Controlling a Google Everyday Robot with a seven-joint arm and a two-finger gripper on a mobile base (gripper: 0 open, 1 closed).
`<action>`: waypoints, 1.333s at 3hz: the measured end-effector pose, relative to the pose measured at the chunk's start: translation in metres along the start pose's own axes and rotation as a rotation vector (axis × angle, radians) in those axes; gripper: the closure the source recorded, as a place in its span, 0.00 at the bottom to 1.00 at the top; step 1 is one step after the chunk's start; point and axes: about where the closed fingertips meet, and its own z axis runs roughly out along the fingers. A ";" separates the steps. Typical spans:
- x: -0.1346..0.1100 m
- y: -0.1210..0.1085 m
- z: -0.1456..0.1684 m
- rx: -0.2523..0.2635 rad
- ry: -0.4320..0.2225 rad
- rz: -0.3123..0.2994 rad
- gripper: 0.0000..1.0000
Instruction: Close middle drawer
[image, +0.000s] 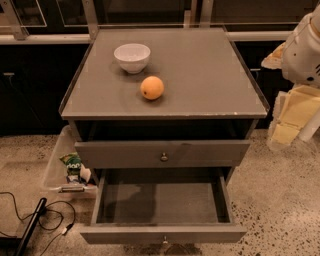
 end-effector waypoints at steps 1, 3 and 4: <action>0.000 0.000 0.000 0.000 0.000 0.000 0.00; 0.023 0.039 0.062 -0.091 -0.027 -0.011 0.00; 0.048 0.079 0.114 -0.150 -0.047 -0.027 0.19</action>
Offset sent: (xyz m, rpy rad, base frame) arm -0.0144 -0.0043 -0.0629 0.0315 0.0823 0.0269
